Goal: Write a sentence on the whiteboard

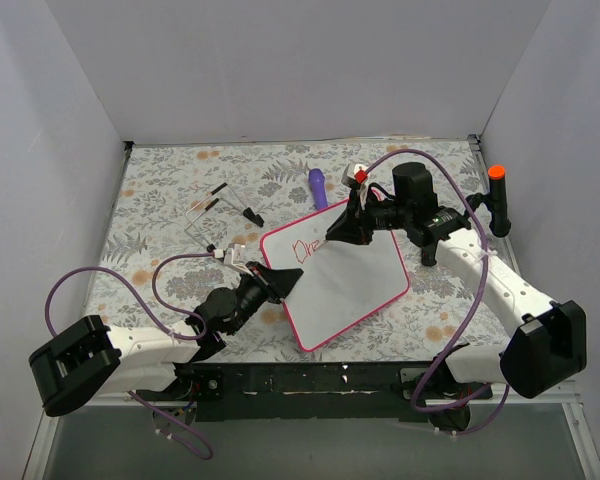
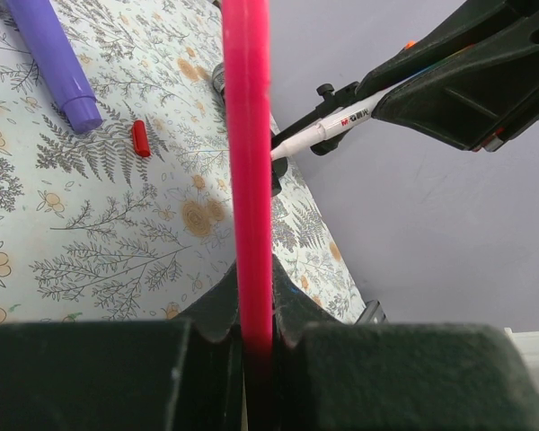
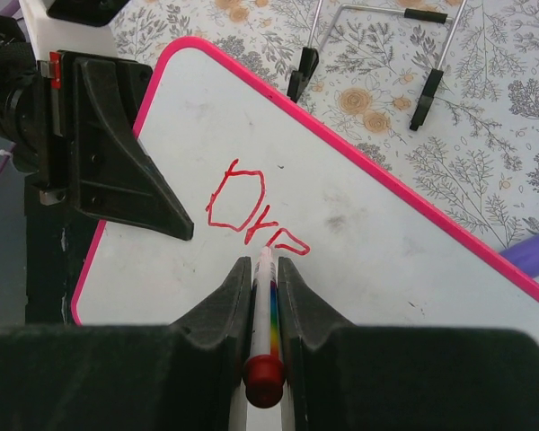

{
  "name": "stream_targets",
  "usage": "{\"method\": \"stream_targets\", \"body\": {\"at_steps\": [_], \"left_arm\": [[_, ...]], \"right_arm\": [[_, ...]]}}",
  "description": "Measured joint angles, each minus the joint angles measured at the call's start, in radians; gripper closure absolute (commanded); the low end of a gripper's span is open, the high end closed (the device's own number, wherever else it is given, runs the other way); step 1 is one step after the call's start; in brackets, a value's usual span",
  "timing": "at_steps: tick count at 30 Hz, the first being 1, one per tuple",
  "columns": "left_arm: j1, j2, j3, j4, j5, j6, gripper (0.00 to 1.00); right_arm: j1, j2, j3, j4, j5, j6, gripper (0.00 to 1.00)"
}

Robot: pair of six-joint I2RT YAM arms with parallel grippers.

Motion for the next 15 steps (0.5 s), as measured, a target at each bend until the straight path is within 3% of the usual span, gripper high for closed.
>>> {"method": "stream_targets", "body": {"at_steps": [15], "left_arm": [[0.0,-0.002,0.0,-0.001,0.0,0.001,1.0]], "right_arm": [[0.002,-0.016,-0.001,-0.026,0.045,-0.023,0.99]]}}
